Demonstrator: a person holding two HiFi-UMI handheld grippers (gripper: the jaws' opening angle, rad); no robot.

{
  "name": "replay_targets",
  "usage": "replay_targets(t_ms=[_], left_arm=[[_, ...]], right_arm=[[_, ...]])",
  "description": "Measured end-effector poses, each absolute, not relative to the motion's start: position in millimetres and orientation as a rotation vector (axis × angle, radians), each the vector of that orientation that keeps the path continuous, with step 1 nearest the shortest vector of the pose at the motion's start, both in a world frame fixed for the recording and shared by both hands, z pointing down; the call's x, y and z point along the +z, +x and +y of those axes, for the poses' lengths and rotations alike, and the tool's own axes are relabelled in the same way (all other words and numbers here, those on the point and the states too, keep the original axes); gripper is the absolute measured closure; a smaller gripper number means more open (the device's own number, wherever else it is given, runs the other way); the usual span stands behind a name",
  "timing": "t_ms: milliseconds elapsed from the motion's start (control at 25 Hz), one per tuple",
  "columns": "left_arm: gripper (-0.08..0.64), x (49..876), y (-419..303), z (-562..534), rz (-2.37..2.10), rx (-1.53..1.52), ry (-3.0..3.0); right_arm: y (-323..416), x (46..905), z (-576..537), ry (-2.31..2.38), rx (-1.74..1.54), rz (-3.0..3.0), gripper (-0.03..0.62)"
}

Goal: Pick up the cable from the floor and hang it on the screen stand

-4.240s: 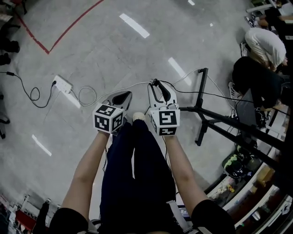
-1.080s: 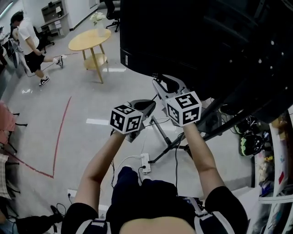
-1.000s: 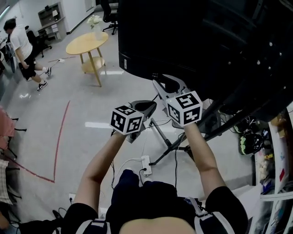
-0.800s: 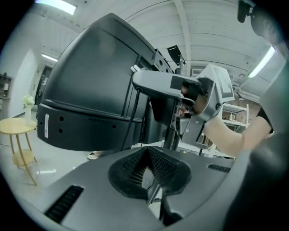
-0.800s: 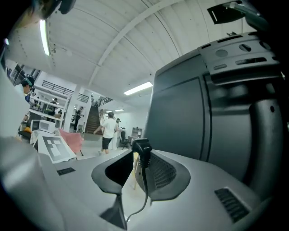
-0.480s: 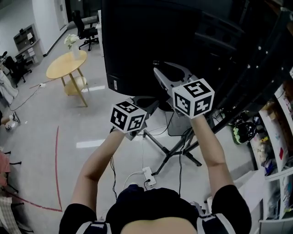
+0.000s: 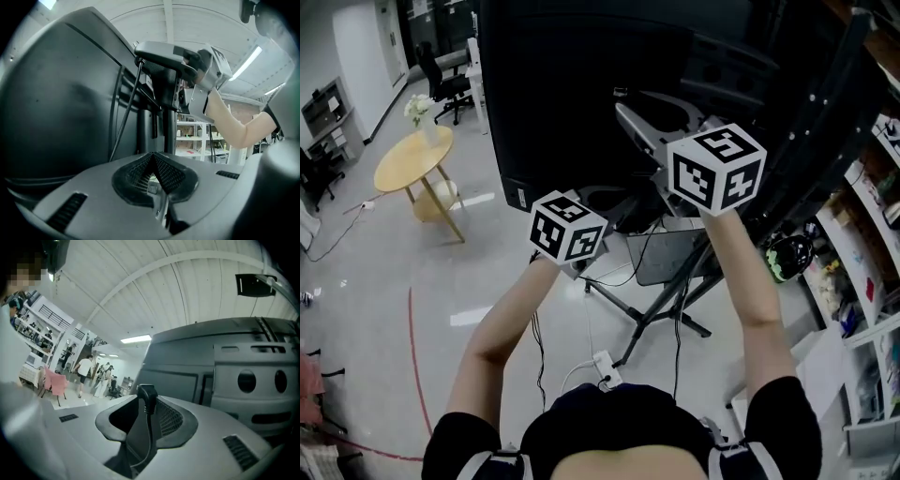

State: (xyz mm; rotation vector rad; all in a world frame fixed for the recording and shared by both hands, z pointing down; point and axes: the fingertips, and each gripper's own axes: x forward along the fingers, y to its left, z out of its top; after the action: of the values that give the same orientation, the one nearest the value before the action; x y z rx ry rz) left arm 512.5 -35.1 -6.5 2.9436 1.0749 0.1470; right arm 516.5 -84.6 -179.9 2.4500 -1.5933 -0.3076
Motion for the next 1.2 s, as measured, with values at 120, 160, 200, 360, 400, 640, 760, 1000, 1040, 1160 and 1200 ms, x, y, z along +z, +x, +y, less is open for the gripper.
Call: replay_targets(t_ms=[120,160,200,360,400,640,760,1000,1040,1160,1200], left_arm=[[0.552,-27,524,-29,1.106,0.105,2.968],[0.552,-34,527,-26,1.116,0.092,2.972],[0.552,-40,529,-24,1.127,0.079,2.977],[0.552,-63,538,-16,1.152,0.028,3.015],[0.552,-68,541,-15,1.147,0.016,3.020],[0.552,-92,557,-8,1.141,-0.024,3.027],[0.552,-98,567,-12,1.133,-0.026,3.050],[0.552,-106,594,-16,1.123,0.008,3.040],[0.552,-110,599,-16,1.116,0.005,3.039],[0.552,-122,607,-8,1.134,-0.010,3.024],[0.552,-123,609,-5,1.147,-0.012,3.021]], right_arm=[[520,-207,-75,2.442,-0.368,-1.559,0.459],[521,-214,-70,2.442,-0.379,-1.554,0.459],[522,-221,-66,2.441,-0.384,-1.554,0.459],[524,-248,-58,2.425,-0.382,-1.584,0.459],[523,-256,-59,2.414,-0.388,-1.592,0.459],[529,-301,-65,2.365,-0.417,-1.565,0.459],[536,-320,-65,2.360,-0.423,-1.537,0.459],[552,-345,-54,2.387,-0.424,-1.480,0.459],[555,-350,-51,2.394,-0.427,-1.477,0.459],[569,-367,-42,2.423,-0.443,-1.433,0.459],[575,-373,-38,2.439,-0.447,-1.412,0.459]])
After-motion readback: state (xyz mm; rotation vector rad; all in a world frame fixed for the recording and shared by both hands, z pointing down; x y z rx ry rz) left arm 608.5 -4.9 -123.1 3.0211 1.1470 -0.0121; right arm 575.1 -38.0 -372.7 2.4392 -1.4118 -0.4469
